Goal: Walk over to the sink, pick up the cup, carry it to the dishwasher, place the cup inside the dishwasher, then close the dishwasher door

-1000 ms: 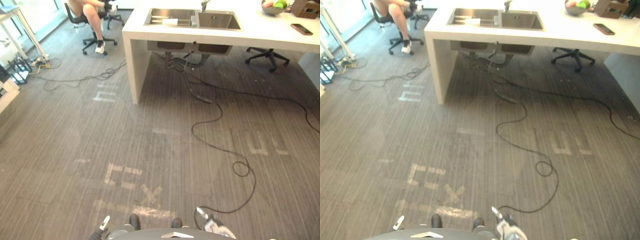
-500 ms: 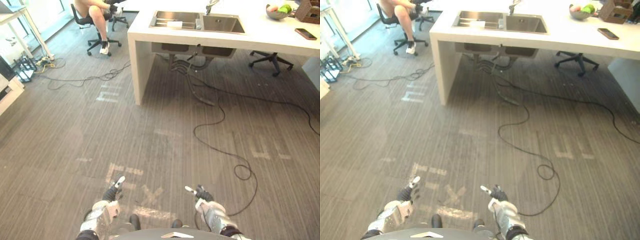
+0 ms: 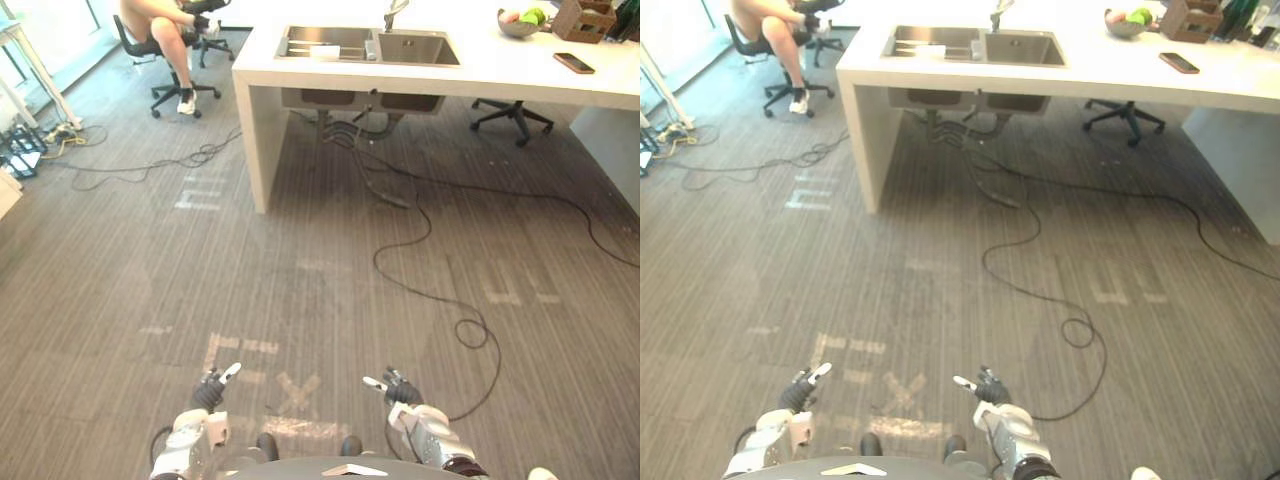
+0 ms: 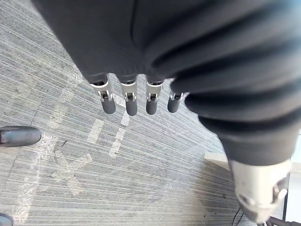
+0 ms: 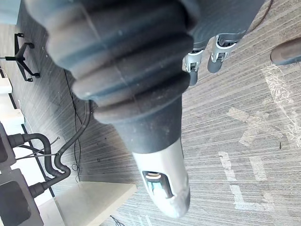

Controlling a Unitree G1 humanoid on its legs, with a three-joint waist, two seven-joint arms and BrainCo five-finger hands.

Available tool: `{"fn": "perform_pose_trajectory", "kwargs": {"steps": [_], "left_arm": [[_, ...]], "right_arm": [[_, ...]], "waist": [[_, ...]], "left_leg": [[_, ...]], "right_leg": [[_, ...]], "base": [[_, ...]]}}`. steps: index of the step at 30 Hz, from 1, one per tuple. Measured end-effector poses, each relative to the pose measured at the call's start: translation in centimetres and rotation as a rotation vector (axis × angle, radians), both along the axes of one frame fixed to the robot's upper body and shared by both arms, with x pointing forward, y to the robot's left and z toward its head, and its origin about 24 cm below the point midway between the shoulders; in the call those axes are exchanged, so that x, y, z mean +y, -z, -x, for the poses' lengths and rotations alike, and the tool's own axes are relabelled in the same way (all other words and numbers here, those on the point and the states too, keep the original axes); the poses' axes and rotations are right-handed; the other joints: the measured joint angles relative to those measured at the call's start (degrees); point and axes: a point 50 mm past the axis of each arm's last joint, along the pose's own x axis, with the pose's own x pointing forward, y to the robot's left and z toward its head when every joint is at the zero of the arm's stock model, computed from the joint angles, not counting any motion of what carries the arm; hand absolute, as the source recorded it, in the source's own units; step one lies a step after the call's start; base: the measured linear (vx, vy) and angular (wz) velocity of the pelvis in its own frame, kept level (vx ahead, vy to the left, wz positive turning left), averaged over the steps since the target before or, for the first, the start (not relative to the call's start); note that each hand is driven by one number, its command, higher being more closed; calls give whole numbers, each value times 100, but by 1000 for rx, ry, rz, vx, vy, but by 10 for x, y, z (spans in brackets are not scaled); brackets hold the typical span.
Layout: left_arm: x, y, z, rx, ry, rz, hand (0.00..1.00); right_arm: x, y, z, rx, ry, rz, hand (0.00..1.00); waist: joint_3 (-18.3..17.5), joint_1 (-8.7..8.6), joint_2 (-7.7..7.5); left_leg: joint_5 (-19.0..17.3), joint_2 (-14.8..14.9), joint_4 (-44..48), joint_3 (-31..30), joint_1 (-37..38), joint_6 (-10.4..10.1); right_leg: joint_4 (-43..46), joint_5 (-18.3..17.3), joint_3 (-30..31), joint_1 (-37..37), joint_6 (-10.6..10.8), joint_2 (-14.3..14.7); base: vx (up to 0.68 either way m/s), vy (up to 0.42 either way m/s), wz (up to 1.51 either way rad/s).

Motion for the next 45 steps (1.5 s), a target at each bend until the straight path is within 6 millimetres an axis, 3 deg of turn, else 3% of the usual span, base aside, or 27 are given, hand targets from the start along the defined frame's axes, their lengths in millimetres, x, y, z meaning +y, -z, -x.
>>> {"fn": "perform_pose_trajectory", "kwargs": {"steps": [10, 16, 18, 20, 21, 22, 24, 26, 28, 29, 32, 33, 35, 37, 38, 40, 41, 42, 43, 44, 45], "left_arm": [[-8, -1, 2, -19, -77, 85, 0], [-20, 5, 15, 18, -105, 140, 0], [-21, 6, 18, 22, -95, 151, 0], [-23, 4, 14, 10, -64, 159, 0], [-24, 2, 10, -2, -57, 160, 0], [-24, -3, -1, -34, -47, 157, 0], [-17, -14, -24, -93, -52, 142, 0], [-15, -15, -27, -97, -88, 151, 0], [-14, -18, -30, -100, -109, 158, 0], [-15, -22, -34, -116, -100, 158, 0], [-22, -34, -51, -170, -67, 154, 0], [-24, -40, -58, -198, -56, 153, 0], [-29, -43, -61, -210, -58, 167, 0], [-31, -44, -62, -211, -52, 172, 0], [-35, -46, -64, -224, -39, 182, 0], [-42, -45, -61, -223, -20, 202, 0], [-48, -41, -55, -208, -23, 223, 0], [-53, -40, -52, -209, -28, 239, 0], [-59, -39, -50, -215, -44, 270, 0], [-62, -40, -52, -235, -53, 288, 0], [-60, -51, -64, -313, -70, 295, 0]], "right_arm": [[4, 3, 6, 15, -6, -34, 0], [1, 15, 32, 126, 38, -59, 0], [-2, 18, 39, 155, 77, -73, 0], [-6, 22, 50, 182, 135, -94, 0], [-7, 23, 52, 188, 145, -98, 0], [-12, 21, 52, 176, 163, -85, 0], [-26, 14, 35, 114, 194, -68, 0], [-28, 17, 42, 139, 231, -86, 0], [-20, 26, 62, 212, 283, -144, 0], [-12, 29, 71, 231, 335, -196, 0], [-13, 33, 85, 264, 381, -208, 0], [-12, 36, 94, 285, 414, -216, 0], [-12, 38, 109, 312, 449, -222, 0], [-13, 39, 115, 325, 457, -213, 0], [-17, 38, 113, 311, 446, -192, 0], [-26, 37, 118, 310, 463, -169, 0], [-32, 35, 112, 292, 474, -160, 0], [-37, 33, 106, 274, 473, -150, 0], [-44, 30, 97, 247, 464, -137, 0], [-48, 28, 93, 236, 458, -129, 0], [-43, 28, 84, 233, 442, -144, 0]], "waist": [[-43, -2, -34], [-48, -1, -34], [-50, -4, -30], [-17, -88, -188], [-13, -119, -189], [76, -149, -159], [465, -197, -331], [587, -206, -329], [593, -236, -340], [617, -302, -336], [687, -414, -446], [760, -418, -509], [858, -407, -514], [841, -370, -436], [788, -369, -297], [562, -415, -243], [426, -461, 48], [365, -441, 153], [257, -397, 412], [246, -433, 484], [356, -415, 563]], "left_leg": [[-30, -42, 1, -85, 106, 17], [-31, -77, -34, -166, 97, 14], [-83, -144, -34, -205, 81, 84], [-168, -345, 64, -442, 24, 212], [-198, -368, 158, -485, -50, 257], [-271, -366, 395, -479, -191, 358], [-705, -303, 1207, -430, -348, 433], [-894, -183, 1441, -456, -229, 428], [-1003, -30, 1485, -539, -96, 398], [-1031, 20, 1485, -600, -114, 384], [-1173, -52, 1588, -633, -162, 289], [-1361, -105, 1794, -659, -131, 225], [-1735, -71, 2129, -737, 2, 80], [-1942, 82, 2167, -807, 206, -112], [-2044, 289, 2155, -902, 212, -255], [-2151, 428, 1915, -1128, 387, -357], [-2145, 598, 3171, -1319, 11, -460], [-1964, 642, 4048, -1314, -251, -576], [-992, 753, 5232, -1218, -556, -853], [-280, 923, 5822, -1041, -648, -932], [-462, 1050, 6993, -840, -895, -483]], "right_leg": [[-33, 20, 45, 95, 15, 9], [145, -97, 28, 5, 36, -92], [706, -387, 24, -278, 78, -208], [1526, -752, -45, -643, 341, -515], [1739, -780, -103, -731, 385, -574], [2440, -782, -134, -1062, 316, -678], [4549, -284, -262, -2020, -88, -1140], [4916, -366, -298, -2112, -27, -1161], [4356, -667, -421, -2090, 73, -933], [3478, -609, -430, -2101, 104, -735], [879, 175, -194, -1911, 397, -482], [507, 245, -71, -1850, 439, -535], [597, 211, -38, -1671, 393, -572], [1138, 211, -25, -1674, 102, -550], [1813, 66, -38, -1932, -197, -476], [2667, -305, -170, -2191, -427, -479], [2760, -668, -341, -2219, -542, -277], [2732, -756, -348, -2210, -590, -160], [2597, -886, -382, -2016, -680, 102], [2410, -901, -476, -1749, -762, 298], [2098, -1032, -537, -1156, -1020, 537]], "base": [[13, -6, -3], [-70, 15, 3], [-42, 75, 2], [21, 84, 23], [36, 56, 29], [-22, 52, 10], [-65, 57, -3], [20, -6, 3], [102, -38, 13], [129, -60, 9], [183, -113, 11], [213, -172, 20], [227, -246, 16], [316, -298, 18], [402, -325, 32], [516, -353, 50], [438, -251, 26], [715, -333, -9], [515, -183, -12], [886, -283, 16], [601, -174, 34]]}}
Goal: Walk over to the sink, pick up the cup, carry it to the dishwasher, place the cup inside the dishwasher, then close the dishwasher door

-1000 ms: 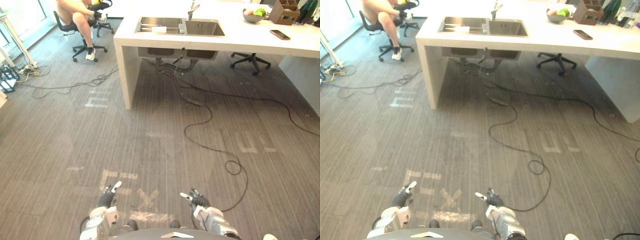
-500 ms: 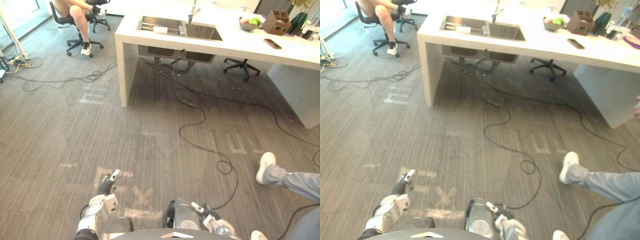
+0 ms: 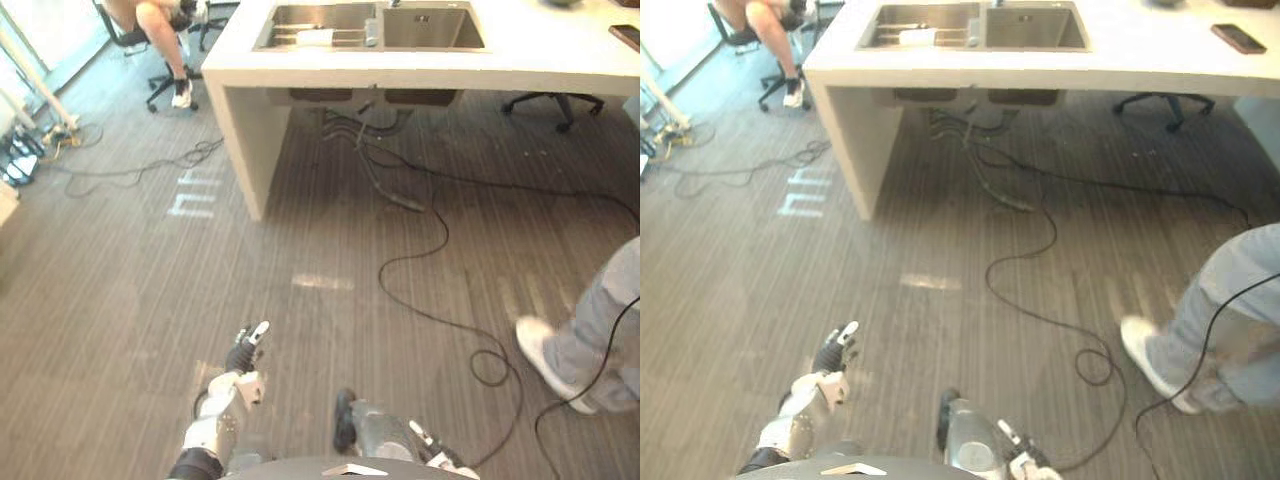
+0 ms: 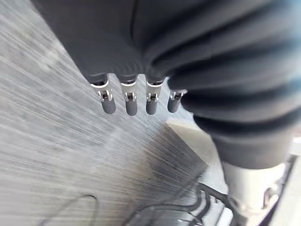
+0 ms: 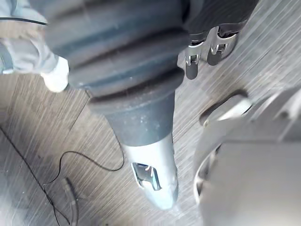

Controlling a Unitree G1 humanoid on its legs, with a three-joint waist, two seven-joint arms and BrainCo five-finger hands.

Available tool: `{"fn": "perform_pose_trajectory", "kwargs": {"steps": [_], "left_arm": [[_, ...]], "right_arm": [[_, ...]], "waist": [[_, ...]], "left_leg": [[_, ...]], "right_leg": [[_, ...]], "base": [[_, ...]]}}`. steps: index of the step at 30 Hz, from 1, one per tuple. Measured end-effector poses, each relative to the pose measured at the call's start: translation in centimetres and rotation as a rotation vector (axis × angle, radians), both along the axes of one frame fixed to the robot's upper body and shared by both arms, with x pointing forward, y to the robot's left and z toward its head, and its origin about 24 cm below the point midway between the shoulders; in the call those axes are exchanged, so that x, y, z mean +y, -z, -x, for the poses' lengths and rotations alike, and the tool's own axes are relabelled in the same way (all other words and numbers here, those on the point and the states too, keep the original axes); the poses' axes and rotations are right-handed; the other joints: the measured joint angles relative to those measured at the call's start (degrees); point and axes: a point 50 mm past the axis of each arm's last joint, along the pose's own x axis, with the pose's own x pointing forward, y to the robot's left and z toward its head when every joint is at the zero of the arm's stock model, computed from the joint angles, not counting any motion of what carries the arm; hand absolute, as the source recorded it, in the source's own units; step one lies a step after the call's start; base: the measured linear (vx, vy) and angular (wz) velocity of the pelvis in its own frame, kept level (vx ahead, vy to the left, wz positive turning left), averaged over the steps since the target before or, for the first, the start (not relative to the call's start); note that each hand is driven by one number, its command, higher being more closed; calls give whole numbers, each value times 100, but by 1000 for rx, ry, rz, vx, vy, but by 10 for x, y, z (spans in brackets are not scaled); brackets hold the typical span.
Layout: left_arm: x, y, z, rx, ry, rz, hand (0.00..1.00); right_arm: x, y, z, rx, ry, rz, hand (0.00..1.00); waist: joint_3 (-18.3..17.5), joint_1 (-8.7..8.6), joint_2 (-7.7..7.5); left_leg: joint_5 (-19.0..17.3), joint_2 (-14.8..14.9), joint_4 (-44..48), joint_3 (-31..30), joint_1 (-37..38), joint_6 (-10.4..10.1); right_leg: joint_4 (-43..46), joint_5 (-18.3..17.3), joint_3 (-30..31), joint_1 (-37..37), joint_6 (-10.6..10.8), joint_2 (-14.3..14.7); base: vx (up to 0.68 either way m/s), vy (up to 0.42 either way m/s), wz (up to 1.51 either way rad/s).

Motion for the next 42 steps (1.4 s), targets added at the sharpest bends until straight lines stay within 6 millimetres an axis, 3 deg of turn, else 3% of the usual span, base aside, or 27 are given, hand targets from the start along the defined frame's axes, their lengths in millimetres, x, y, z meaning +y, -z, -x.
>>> {"fn": "perform_pose_trajectory", "kwargs": {"steps": [1, 3, 4, 6, 8, 10, 11, 13, 14, 15, 16, 17, 18, 19, 20, 22, 23, 24, 27, 29, 30, 31, 32, 33, 34, 35, 42], "left_arm": [[3, -6, -6, -34, -13, -4, 0], [13, -23, -17, -123, -48, -40, 0], [18, -38, -23, -196, -72, -52, 0], [16, -65, -33, -314, -92, -42, 0], [8, -94, -39, -421, -94, -19, 0], [-3, -106, -40, -456, -86, 4, 0], [-8, -108, -41, -455, -101, 18, 0], [-12, -111, -42, -460, -112, 31, 0], [-10, -116, -44, -481, -121, 33, 0], [-4, -121, -48, -498, -133, 20, 0], [1, -126, -52, -513, -148, 8, 0], [6, -133, -57, -535, -176, 8, 0], [11, -138, -61, -553, -194, 1, 0], [15, -140, -62, -561, -199, -8, 0], [20, -143, -63, -569, -211, -21, 0], [29, -147, -63, -584, -245, -39, 0], [34, -153, -62, -610, -262, -44, 0], [37, -155, -62, -625, -271, -51, 0], [51, -162, -62, -678, -321, -79, 0], [61, -164, -61, -705, -333, -120, 0], [64, -164, -60, -713, -344, -126, 0], [72, -168, -58, -742, -372, -137, 0], [77, -175, -56, -779, -389, -145, 0], [84, -178, -51, -805, -427, -145, 0], [86, -179, -45, -823, -451, -140, 0], [92, -168, -43, -777, -427, -226, 0], [89, -163, -42, -753, -411, -213, 0]], "right_arm": [[2, 0, -5, -8, -6, -6, 0], [10, -1, -17, -36, 4, -57, 0], [12, -3, -26, -62, 7, -77, 0], [12, -8, -40, -98, -7, -85, 0], [7, -12, -45, -112, -18, -70, 0], [-1, -11, -34, -86, 16, -66, 0], [-5, -10, -24, -63, 50, -76, 0], [-10, -5, -4, -14, 136, -91, 0], [-11, -2, 10, 22, 188, -106, 0], [-5, 3, 19, 55, 241, -135, 0], [2, 8, 30, 100, 275, -161, 0], [4, 11, 45, 144, 321, -176, 0], [4, 12, 49, 154, 355, -185, 0], [5, 13, 50, 156, 368, -188, 0], [8, 14, 53, 164, 373, -184, 0], [9, 14, 53, 167, 354, -169, 0], [11, 15, 51, 160, 343, -162, 0], [13, 15, 49, 154, 340, -164, 0], [15, 14, 40, 132, 332, -169, 0], [17, 15, 47, 155, 328, -175, 0], [19, 16, 51, 165, 317, -175, 0], [24, 17, 61, 192, 287, -178, 0], [32, 19, 68, 210, 269, -192, 0], [32, 19, 69, 211, 262, -194, 0], [28, 18, 67, 183, 257, -182, 0], [15, 12, 44, 54, 297, -223, 0], [15, 12, 45, 55, 300, -222, 0]], "waist": [[92, 33, -59], [247, 192, -313], [287, 348, -397], [325, 447, -418], [348, 494, -403], [329, 501, -310], [267, 486, -214], [171, 470, -97], [93, 489, -93], [55, 516, -340], [-95, 565, -610], [-178, 585, -776], [-179, 606, -799], [-176, 622, -809], [-179, 647, -855], [-183, 624, -817], [-187, 637, -706], [-183, 634, -663], [-155, 564, -517], [-150, 493, -559], [-150, 494, -605], [-180, 491, -669], [-248, 490, -921], [-306, 562, -951], [-340, 590, -835], [-541, 588, -563], [-541, 552, -563]], "left_leg": [[-144, -46, 398, 39, -132, 152], [-447, -327, 745, 126, -717, 195], [-629, -441, 301, 250, -1153, 201], [-786, -555, -1191, 388, -1579, 230], [-346, -804, -3975, 336, -1417, 66], [298, -876, -5184, 388, -1223, -40], [584, -879, -5276, 434, -1214, 35], [831, -896, -5300, 483, -1219, 280], [1020, -987, -5441, 458, -1232, 653], [1201, -1159, -5416, 522, -1261, 1135], [1014, -1424, -5471, 676, -1242, 1116], [907, -1592, -5544, 648, -1252, 1359], [774, -1697, -5587, 620, -1132, 1389], [695, -1735, -5604, 605, -1030, 1361], [518, -1860, -5603, 573, -745, 1359], [391, -1968, -5646, 511, -262, 1360], [296, -1912, -5704, 429, 0, 1296], [265, -1869, -5713, 388, 94, 1269], [103, -1527, -5701, 132, 396, 1020], [-231, -1397, -5389, -199, 508, 853], [-341, -1394, -5293, -247, 530, 805], [-718, -1372, -5082, -238, 568, 755], [-974, -1458, -4928, -271, 597, 605], [-1136, -1398, -4771, -300, 583, 537], [-1245, -1131, -4599, -349, 511, 391], [-450, -813, -6159, -580, 998, 168], [-449, -814, -6177, -539, 1113, 172]], "right_leg": [[-134, -24, 11, 251, -35, 47], [-523, 22, 36, 892, -18, 81], [-687, 35, 148, 1116, -4, 87], [-899, 3, 283, 1405, 52, 91], [-979, -152, 478, 1786, 230, 81], [-925, -500, 663, 2179, 294, 105], [-892, -762, 696, 2407, 262, 181], [-830, -1097, 710, 2569, 282, 308], [-683, -1394, 719, 2585, 325, 371], [-575, -1589, 711, 2568, 404, 211], [-437, -1695, 614, 2531, 618, -50], [319, -1734, 529, 2154, 870, -301], [1587, -1484, 445, 1619, 1275, -568], [2275, -1211, 405, 1362, 1498, -726], [3511, -814, 330, 937, 1620, -1142], [4431, -845, -91, 620, 1214, -1829], [4392, -975, -350, 428, 998, -2062], [4224, -1045, -419, 324, 951, -2091], [2117, -1128, -256, -202, 1021, -1702], [852, -399, 386, -424, 1082, -1521], [757, -123, 497, -418, 1080, -1545], [740, 456, 637, -383, 1080, -1623], [700, 774, 660, -312, 1050, -1720], [679, 269, 602, -211, 940, -1696], [559, 124, 487, -149, 976, -1486], [-1129, 908, 251, 453, 767, -822], [-1064, 895, 276, 466, 745, -824]], "base": [[634, -218, 22], [366, -191, -15], [356, -209, -40], [380, -175, -44], [379, -77, -47], [379, 60, -49], [370, 122, -32], [363, 195, -11], [418, 247, -5], [460, 182, 6], [588, 148, 27], [626, 127, 39], [526, 121, 33], [501, 154, 19], [393, 103, 14], [478, 106, 11], [445, 83, 4], [379, 37, 9], [290, -74, 27], [247, -187, 68], [265, -339, 85], [225, -334, 80], [279, -463, 70], [227, -389, 32], [166, -305, 2], [59, -124, -1], [-3, 0, -2]]}}
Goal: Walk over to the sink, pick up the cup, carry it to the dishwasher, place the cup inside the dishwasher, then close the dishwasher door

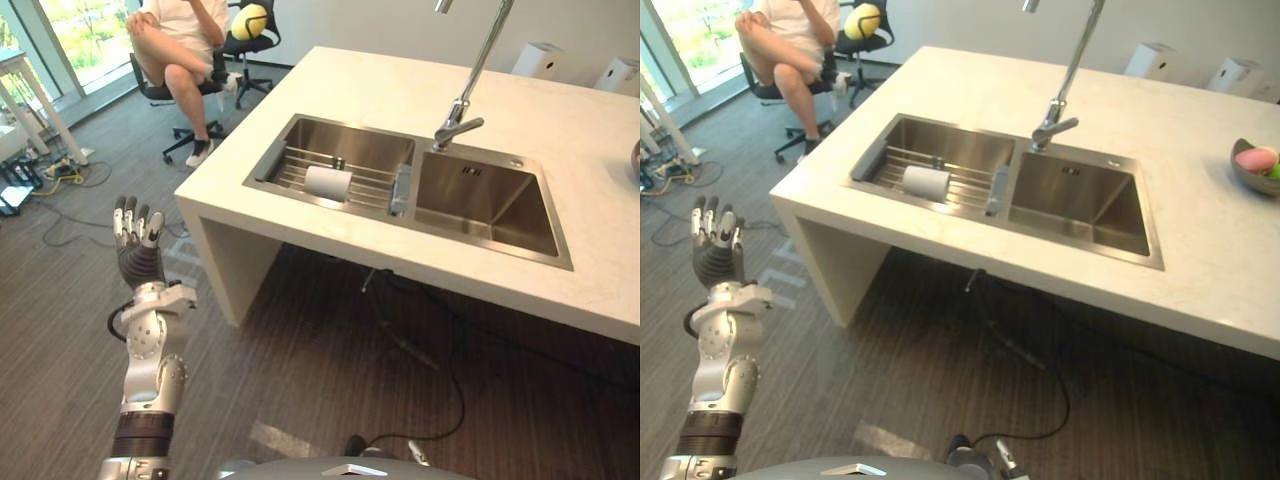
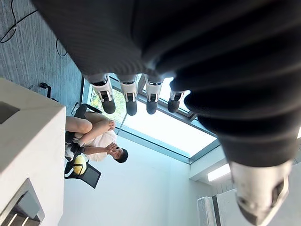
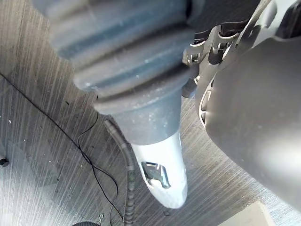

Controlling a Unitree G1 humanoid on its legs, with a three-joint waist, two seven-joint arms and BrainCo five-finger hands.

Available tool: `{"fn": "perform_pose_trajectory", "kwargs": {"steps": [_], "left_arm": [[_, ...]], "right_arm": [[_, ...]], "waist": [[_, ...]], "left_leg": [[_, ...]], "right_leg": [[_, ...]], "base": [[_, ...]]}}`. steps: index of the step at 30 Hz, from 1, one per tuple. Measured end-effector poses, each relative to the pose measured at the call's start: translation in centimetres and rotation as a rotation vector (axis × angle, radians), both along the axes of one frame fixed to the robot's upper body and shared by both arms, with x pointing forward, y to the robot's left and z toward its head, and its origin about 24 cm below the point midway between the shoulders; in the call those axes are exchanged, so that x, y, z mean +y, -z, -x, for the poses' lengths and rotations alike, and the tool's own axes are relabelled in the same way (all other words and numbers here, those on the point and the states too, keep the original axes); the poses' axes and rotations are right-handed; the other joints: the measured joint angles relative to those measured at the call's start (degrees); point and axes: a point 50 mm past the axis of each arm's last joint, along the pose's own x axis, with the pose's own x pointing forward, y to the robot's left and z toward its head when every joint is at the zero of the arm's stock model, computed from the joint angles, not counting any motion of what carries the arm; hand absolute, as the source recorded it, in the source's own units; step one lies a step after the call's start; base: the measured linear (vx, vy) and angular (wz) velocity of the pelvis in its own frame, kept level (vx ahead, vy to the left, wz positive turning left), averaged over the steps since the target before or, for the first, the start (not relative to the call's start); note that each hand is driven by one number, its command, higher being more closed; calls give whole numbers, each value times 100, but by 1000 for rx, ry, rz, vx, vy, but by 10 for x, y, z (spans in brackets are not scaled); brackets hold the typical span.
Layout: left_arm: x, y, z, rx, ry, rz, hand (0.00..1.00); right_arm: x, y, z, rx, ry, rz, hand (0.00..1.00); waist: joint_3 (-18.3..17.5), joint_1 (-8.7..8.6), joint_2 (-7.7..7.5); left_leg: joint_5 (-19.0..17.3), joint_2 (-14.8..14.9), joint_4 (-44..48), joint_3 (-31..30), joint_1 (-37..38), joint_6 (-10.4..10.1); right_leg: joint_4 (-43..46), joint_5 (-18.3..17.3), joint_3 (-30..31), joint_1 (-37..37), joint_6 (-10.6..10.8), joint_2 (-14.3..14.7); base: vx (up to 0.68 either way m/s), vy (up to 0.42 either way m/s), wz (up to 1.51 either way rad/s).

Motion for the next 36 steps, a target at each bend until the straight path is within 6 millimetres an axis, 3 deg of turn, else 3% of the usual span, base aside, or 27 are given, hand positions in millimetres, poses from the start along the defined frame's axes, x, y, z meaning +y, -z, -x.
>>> {"fn": "perform_pose_trajectory", "kwargs": {"steps": [4, 7, 10, 13, 14, 15, 16, 17, 18, 19, 21, 23, 25, 26, 27, 29, 30, 31, 32, 34, 36], "left_arm": [[-23, 27, 6, 133, 107, 97, 0], [-44, 46, 10, 229, 181, 201, 0], [-50, 50, 10, 239, 211, 252, 0], [-49, 48, 9, 228, 212, 249, 0], [-47, 48, 8, 223, 206, 250, 0], [-48, 41, 3, 196, 220, 241, 0], [-48, 40, 2, 193, 217, 243, 0], [-42, 39, 2, 182, 200, 251, 0], [-36, 37, 2, 163, 194, 245, 0], [-33, 34, 1, 148, 199, 236, 0], [-29, 14, 1, 51, 251, 205, 0], [-32, -1, 2, -17, 274, 214, 0], [-31, -3, 2, -25, 274, 245, 0], [-30, -1, 2, -19, 270, 251, 0], [-29, -1, 2, -17, 266, 253, 0], [-26, 0, 2, -17, 244, 226, 0], [-25, -1, 2, -20, 233, 208, 0], [-24, -1, 2, -17, 211, 172, 0], [-25, -1, 2, -10, 201, 149, 0], [-24, -3, 3, -14, 189, 99, 0], [-19, -13, 5, -50, 162, 43, 0]], "right_arm": [[2, -1, 0, 0, 18, 9, 0], [9, 2, 11, 65, 33, 27, 0], [12, 4, 24, 141, 32, 63, 0], [4, 3, 35, 160, 35, 104, 0], [-1, 2, 36, 161, -4, 132, 0], [-5, 1, 31, 156, -52, 155, 0], [-9, 0, 31, 158, -77, 172, 0], [-20, -3, 20, 130, -105, 209, 0], [-29, -6, 11, 94, -114, 233, 0], [-34, -8, 6, 78, -119, 248, 0], [-46, -17, -22, -9, -142, 286, 0], [-46, -22, -39, -62, -167, 301, 0], [-51, -24, -46, -78, -152, 306, 0], [-53, -24, -43, -69, -110, 292, 0], [-54, -23, -40, -61, -87, 285, 0], [-51, -18, -28, -30, -13, 255, 0], [-49, -18, -27, -28, 1, 250, 0], [-42, -14, -24, -21, 29, 224, 0], [-36, -10, -13, 13, 67, 196, 0], [-30, -6, 8, 59, 112, 174, 0], [-25, -3, 24, 97, 152, 162, 0]], "waist": [[3, -103, -4], [-24, -252, -54], [-9, -384, -125], [-68, -452, 20], [-154, -463, 64], [-70, -488, 172], [15, -494, 279], [149, -392, 247], [156, -328, 282], [151, -297, 278], [159, -213, 265], [170, -116, 227], [165, -85, 240], [140, -62, 291], [109, -44, 341], [-97, -30, 227], [-110, -16, 192], [-71, -28, 26], [-65, -28, -46], [-69, -11, -45], [-54, -33, -18]], "left_leg": [[-26, -17, -84, 118, 154, 26], [-188, -164, -71, 101, 178, 46], [-354, -268, 102, 84, 196, 5], [-787, -68, 596, 103, 134, -110], [-838, 172, 1073, 269, 43, -132], [-746, 428, 2979, 447, -761, 88], [-372, 598, 3798, 473, -1170, 256], [91, 749, 4821, 453, -1660, 178], [-89, 731, 4832, 579, -1860, 57], [-137, 707, 4570, 683, -1863, 28], [-91, 441, 2860, 833, -1936, 1], [233, 223, 1769, 709, -1910, -61], [995, 39, 908, 651, -1828, -108], [1884, 13, 456, 641, -1662, 8], [2360, 22, 334, 636, -1599, -7], [1606, -156, -183, 692, -1265, 93], [1509, -241, -337, 718, -1215, 178], [1475, -451, -441, 751, -1215, 272], [1405, -574, -475, 756, -1185, 361], [1244, -658, -472, 751, -1050, 446], [1044, -710, -467, 747, -749, 558]], "right_leg": [[333, -199, 14, -36, 23, -84], [1258, -717, 20, -388, 50, -393], [2116, -1298, -25, -623, 65, -723], [2577, -1832, -199, -597, 85, -692], [2525, -2034, -313, -442, 85, -572], [2468, -2210, -390, -298, 28, -472], [2345, -2215, -414, -137, 13, -390], [2015, -2100, -430, 265, -151, -337], [1739, -1885, -434, 524, -264, -349], [1596, -1847, -428, 633, -273, -377], [1130, -1620, -255, 934, -234, -391], [991, -1559, -123, 1065, -145, -417], [932, -1545, -62, 1242, 55, -433], [911, -1609, -30, 1399, 206, -407], [903, -1654, -8, 1466, 281, -367], [900, -1813, 12, 1432, 540, -556], [916, -1842, 19, 1390, 589, -630], [911, -1805, -28, 1360, 707, -836], [983, -1661, -63, 1345, 841, -965], [1392, -1397, -200, 1242, 835, -1078], [2606, -976, -260, 852, 596, -1360]], "base": [[-12, 11, -8], [-10, 17, 10], [54, -57, 20], [136, -139, 7], [255, -148, 26], [291, -237, 26], [322, -203, 8], [262, -196, -35], [320, -130, -46], [318, -103, -43], [382, -57, -40], [363, 42, -39], [337, 123, -29], [258, 155, -23], [341, 245, -25], [354, 288, -22], [297, 244, -15], [250, 202, -4], [287, 234, 9], [294, 228, 7], [203, 158, -2]]}}
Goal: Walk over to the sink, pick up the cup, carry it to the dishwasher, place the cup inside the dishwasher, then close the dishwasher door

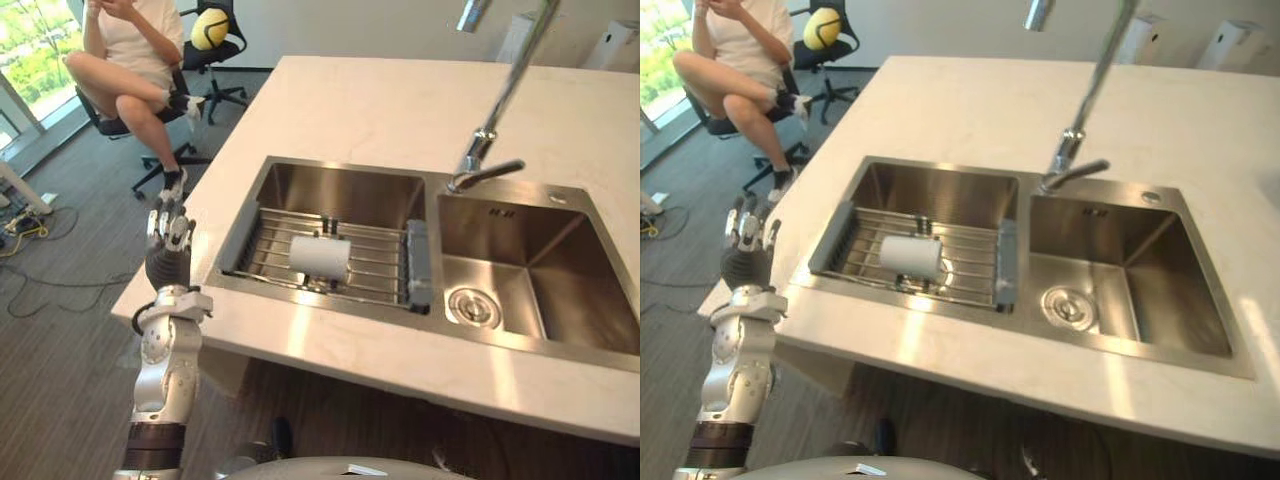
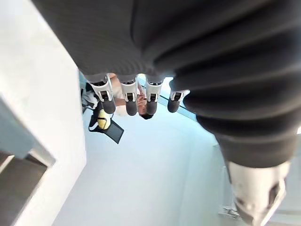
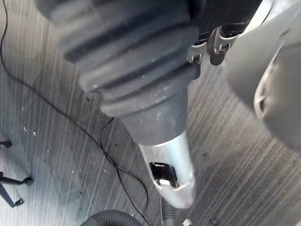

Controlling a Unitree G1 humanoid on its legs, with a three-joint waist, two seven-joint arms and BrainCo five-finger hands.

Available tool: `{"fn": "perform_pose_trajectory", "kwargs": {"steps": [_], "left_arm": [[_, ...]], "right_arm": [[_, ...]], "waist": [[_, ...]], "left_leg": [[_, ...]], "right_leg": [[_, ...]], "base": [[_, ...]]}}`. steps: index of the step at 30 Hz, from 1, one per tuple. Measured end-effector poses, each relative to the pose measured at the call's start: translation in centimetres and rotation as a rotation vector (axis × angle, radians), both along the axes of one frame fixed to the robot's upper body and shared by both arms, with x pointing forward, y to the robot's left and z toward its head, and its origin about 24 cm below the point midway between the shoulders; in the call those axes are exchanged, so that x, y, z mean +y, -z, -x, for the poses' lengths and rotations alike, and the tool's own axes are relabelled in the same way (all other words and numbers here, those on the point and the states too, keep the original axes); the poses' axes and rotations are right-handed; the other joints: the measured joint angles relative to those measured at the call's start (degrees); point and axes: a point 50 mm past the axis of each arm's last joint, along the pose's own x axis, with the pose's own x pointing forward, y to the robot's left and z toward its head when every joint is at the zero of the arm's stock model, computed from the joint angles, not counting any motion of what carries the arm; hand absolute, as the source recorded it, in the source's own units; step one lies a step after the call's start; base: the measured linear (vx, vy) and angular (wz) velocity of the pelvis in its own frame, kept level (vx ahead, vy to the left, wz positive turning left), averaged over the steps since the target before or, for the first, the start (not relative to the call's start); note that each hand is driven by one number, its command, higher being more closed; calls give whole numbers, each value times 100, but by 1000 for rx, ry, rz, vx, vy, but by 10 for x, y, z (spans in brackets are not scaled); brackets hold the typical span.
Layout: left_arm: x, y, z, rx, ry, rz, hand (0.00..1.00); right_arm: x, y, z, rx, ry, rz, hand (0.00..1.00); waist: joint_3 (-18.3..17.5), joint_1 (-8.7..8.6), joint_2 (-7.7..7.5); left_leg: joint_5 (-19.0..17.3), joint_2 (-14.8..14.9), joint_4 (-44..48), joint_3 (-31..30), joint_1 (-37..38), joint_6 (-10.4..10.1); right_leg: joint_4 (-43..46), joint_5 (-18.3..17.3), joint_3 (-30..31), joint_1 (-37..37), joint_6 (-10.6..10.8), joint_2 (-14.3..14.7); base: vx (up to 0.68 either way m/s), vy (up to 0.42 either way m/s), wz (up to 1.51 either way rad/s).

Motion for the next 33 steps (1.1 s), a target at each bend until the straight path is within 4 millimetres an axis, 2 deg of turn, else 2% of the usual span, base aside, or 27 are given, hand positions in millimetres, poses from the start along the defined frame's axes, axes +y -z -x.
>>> {"fn": "perform_pose_trajectory", "kwargs": {"steps": [1, 2, 4, 5, 7, 8, 9, 10, 11, 12, 14, 15, 18, 21, 25, 26, 33], "left_arm": [[1, -2, 0, -9, -5, -15, 0], [2, -7, 2, -28, -12, -26, 0], [4, -14, 3, -57, -26, -36, 0], [4, -17, 4, -67, -24, -44, 0], [6, -18, 3, -66, -23, -64, 0], [8, -18, 4, -63, -27, -68, 0], [7, -16, 4, -58, -33, -66, 0], [6, -15, 4, -53, -34, -64, 0], [5, -16, 4, -66, -36, -82, 0], [3, -16, 4, -72, -43, -97, 0], [-6, -15, 3, -71, -18, -122, 0], [-10, -14, 2, -73, -3, -144, 0], [-13, -3, -1, -31, 13, -195, 0], [-17, 5, -2, 11, 33, -338, 0], [-24, 6, -2, 16, 65, -674, 0], [-29, 7, -1, 11, 87, -802, 0], [-34, 11, 2, -12, 137, -1072, 0]], "right_arm": [[0, 0, 2, 6, 3, 0, 0], [1, 1, 5, 16, 7, -3, 0], [4, 2, 4, 24, -14, -5, 0], [8, 2, 3, 23, -22, -13, 0], [17, 4, 4, 29, -49, -30, 0], [24, 6, 6, 42, -99, -44, 0], [28, 6, 6, 38, -117, -53, 0], [26, 5, 7, 37, -118, -48, 0], [25, 5, 9, 32, -104, -48, 0], [20, 4, 2, 9, -81, -43, 0], [16, 3, 3, -3, -27, -43, 0], [10, 2, 4, -1, -4, -37, 0], [6, 1, 6, -2, 32, -31, 0], [1, 0, 8, -9, 65, -20, 0], [8, 2, 6, -20, 74, -39, 0], [12, 2, 5, -30, 72, -53, 0], [13, 2, -2, -57, 57, -53, 0]], "waist": [[7, -18, 14], [35, -59, 58], [60, -67, 107], [57, -78, 110], [59, -137, 82], [33, -135, 19], [-13, -144, -20], [-54, -135, -39], [-183, -93, 52], [-222, -109, 109], [-286, -128, 248], [-295, -125, 264], [-306, -129, 212], [-296, -128, 173], [-265, -107, 96], [-268, -106, 100], [-294, -108, 191]], "left_leg": [[-50, 3, 2, -1, 79, 12], [-135, 23, 0, -5, 236, 12], [-300, 108, 4, 14, 402, -72], [-353, 155, 51, 27, 435, -96], [-499, 229, 245, 29, 402, -160], [-597, 245, 379, 47, 408, -221], [-700, 291, 526, 16, 409, -310], [-735, 366, 552, 10, 390, -352], [-762, 488, 582, 33, 273, -426], [-707, 643, 518, 36, 199, -522], [-463, 804, 195, -9, 274, -653], [-365, 913, -3, -3, 357, -726], [-288, 1050, -144, 0, 479, -760], [-290, 1092, -216, -1, 510, -781], [-299, 1062, -230, 37, 485, -771], [-307, 1034, -225, 42, 449, -758], [-326, 992, -233, 154, 446, -728]], "right_leg": [[323, 104, -6, -110, -84, -77], [780, -92, -2, -316, -85, -164], [708, -531, -121, -598, -51, -117], [448, -631, -103, -722, -20, -40], [-136, -436, 0, -908, -51, 67], [-449, 6, 65, -1047, -94, 74], [-697, 169, 77, -1021, 14, 165], [-879, 145, 84, -949, 31, 279], [-1385, 38, 71, -827, 61, 462], [-1689, 107, -8, -801, -21, 660], [-2015, 250, -75, -764, -81, 935], [-2183, 301, -89, -688, -139, 1090], [-2499, 413, -175, -504, -212, 1309], [-2782, 528, -203, -361, -225, 1424], [-3049, 645, -204, -256, -178, 1422], [-3075, 659, -205, -263, -156, 1397], [-3332, 831, -203, -215, -138, 1382]], "base": [[151, 92, -1], [171, 79, -4], [152, 36, -17], [90, -32, -11], [51, -90, 3], [85, -224, 3], [99, -229, -2], [125, -287, -10], [89, -235, -23], [89, -236, -18], [108, -209, -4], [127, -186, -5], [99, -127, -6], [85, -52, 1], [56, 21, 1], [27, 45, 5], [-1, 20, -5]]}}
